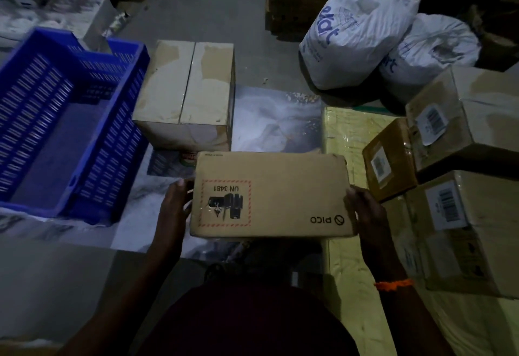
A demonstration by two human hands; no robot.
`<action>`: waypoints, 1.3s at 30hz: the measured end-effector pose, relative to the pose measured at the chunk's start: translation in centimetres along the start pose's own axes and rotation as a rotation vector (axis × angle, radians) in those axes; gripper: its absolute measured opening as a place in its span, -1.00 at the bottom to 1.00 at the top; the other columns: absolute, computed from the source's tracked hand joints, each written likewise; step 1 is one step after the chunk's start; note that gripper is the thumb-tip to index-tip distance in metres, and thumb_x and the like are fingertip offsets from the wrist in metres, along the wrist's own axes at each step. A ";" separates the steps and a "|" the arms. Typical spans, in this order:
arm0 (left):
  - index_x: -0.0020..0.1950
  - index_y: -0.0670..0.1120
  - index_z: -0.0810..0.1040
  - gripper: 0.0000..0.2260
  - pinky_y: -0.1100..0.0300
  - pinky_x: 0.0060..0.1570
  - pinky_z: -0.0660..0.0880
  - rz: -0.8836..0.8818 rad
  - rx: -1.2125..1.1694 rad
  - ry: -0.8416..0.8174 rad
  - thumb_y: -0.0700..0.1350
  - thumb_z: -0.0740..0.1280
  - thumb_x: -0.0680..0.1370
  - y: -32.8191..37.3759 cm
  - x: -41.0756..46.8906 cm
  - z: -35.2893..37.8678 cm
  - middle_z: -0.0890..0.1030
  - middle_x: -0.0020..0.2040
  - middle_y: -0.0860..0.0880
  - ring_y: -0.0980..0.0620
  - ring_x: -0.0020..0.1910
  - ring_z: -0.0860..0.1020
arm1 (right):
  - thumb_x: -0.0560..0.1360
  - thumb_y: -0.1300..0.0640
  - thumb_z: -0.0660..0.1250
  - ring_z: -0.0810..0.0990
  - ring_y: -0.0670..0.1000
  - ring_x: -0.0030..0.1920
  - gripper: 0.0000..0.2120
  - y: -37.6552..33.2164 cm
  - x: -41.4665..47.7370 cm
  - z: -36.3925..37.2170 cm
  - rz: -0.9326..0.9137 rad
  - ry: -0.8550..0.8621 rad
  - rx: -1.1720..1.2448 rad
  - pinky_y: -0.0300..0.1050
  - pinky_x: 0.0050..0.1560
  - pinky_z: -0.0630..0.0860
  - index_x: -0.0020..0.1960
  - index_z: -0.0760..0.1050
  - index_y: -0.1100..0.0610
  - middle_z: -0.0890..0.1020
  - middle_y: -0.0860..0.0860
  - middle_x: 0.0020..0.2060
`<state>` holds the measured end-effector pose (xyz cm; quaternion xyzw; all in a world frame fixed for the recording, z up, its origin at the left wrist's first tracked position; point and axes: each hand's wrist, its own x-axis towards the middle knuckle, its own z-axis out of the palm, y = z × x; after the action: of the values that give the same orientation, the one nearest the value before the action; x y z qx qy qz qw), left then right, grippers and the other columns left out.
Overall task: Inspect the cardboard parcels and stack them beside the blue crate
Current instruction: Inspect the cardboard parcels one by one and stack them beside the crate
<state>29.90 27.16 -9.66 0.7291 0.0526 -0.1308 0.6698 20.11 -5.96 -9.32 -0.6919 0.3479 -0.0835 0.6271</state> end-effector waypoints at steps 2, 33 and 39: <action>0.31 0.00 0.46 -0.77 0.25 -0.02 0.59 0.030 0.085 0.024 0.01 0.14 0.70 0.5 0.1 0.6 0.64 0.12 0.13 0.32 0.09 0.60 | 0.55 -0.13 0.43 0.72 -0.02 0.00 -0.70 -0.1 -0.1 0.4 -0.049 -0.016 -0.122 -0.10 -0.24 0.66 0.23 0.56 -0.05 0.70 0.03 0.07; 0.51 -0.12 0.44 -0.49 -0.19 0.46 0.33 0.841 1.278 -0.389 0.09 0.11 0.63 -0.8 -2.3 3.8 0.39 0.54 -0.17 -0.17 0.51 0.37 | 0.73 -0.15 -0.07 0.32 0.11 0.56 -0.42 2.9 -5.2 5.9 -0.991 -0.133 -1.158 0.13 0.53 0.12 0.55 0.36 0.17 0.32 0.07 0.57; 0.58 -0.16 0.32 -0.44 -0.12 0.51 0.18 0.941 1.286 -0.379 0.15 0.06 0.69 -1.8 -2.6 3.0 0.27 0.60 -0.17 -0.16 0.58 0.26 | 0.70 -0.12 0.07 0.28 0.10 0.59 -0.46 3.5 -6.1 5.5 -0.971 -0.093 -1.175 0.19 0.52 0.16 0.58 0.33 0.14 0.31 0.06 0.58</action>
<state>26.60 24.57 -10.94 0.8821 -0.4580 0.0383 0.1031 17.25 2.16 -11.69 -0.9899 -0.0346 -0.1219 0.0629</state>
